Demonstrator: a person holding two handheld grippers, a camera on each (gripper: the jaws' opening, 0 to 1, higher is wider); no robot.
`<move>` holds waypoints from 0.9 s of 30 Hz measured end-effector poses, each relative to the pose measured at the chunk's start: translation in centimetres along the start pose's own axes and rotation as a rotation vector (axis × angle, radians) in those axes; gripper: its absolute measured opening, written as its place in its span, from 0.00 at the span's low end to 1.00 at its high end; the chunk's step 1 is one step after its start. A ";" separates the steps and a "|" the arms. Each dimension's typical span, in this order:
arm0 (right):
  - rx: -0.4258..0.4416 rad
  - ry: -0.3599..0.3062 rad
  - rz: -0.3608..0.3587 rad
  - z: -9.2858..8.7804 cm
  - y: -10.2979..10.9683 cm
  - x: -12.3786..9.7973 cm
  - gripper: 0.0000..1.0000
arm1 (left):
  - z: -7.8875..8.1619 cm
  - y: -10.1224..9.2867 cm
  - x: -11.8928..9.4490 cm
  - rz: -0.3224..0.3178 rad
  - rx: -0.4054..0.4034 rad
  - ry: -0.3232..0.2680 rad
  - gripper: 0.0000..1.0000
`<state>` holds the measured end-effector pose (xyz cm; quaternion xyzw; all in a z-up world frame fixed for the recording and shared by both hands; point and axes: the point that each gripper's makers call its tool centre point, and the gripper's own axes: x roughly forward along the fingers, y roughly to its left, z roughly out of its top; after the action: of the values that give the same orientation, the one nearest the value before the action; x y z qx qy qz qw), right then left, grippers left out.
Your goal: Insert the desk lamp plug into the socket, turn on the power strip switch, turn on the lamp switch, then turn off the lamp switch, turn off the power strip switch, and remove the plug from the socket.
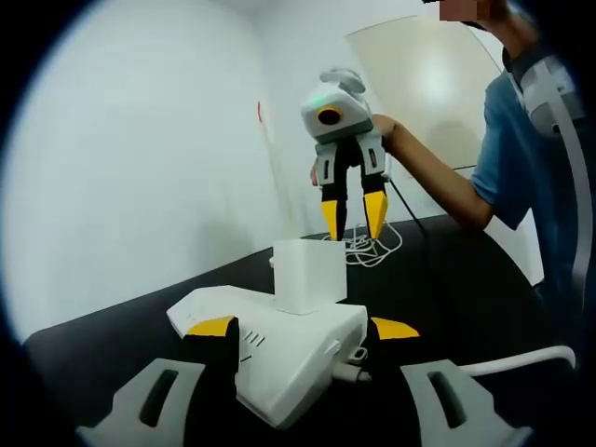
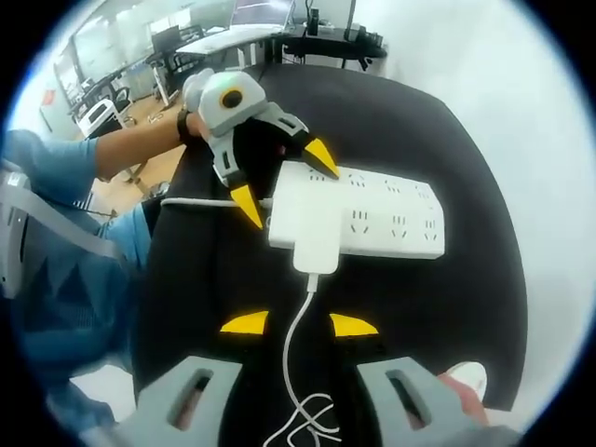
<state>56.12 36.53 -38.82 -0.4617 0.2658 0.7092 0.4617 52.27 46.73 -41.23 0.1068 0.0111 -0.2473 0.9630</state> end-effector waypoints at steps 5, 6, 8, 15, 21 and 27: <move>0.010 0.005 0.000 -0.1 -0.3 0.2 0.25 | 0.3 -0.6 0.3 0.000 0.001 0.001 0.53; 0.012 0.006 -0.001 -0.2 -0.4 0.2 0.25 | 0.3 -0.8 0.4 0.001 0.001 0.001 0.53; 0.014 0.013 -0.001 -0.3 -0.4 0.4 0.25 | 0.5 -1.1 0.5 0.000 0.002 0.001 0.53; 0.030 0.019 -0.011 -0.4 -1.1 0.9 0.25 | 0.7 -1.6 0.7 0.001 0.002 0.001 0.53; 0.037 -0.012 -0.005 0.7 -0.8 1.6 0.22 | 0.7 -1.4 0.6 0.001 0.000 0.000 0.53; 0.016 0.003 0.012 1.1 -0.4 2.8 0.17 | 0.5 -1.0 0.4 0.000 0.000 0.000 0.53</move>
<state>55.62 38.70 -40.80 -0.4574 0.2750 0.7092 0.4607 52.14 45.57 -40.98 0.1066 0.0112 -0.2472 0.9630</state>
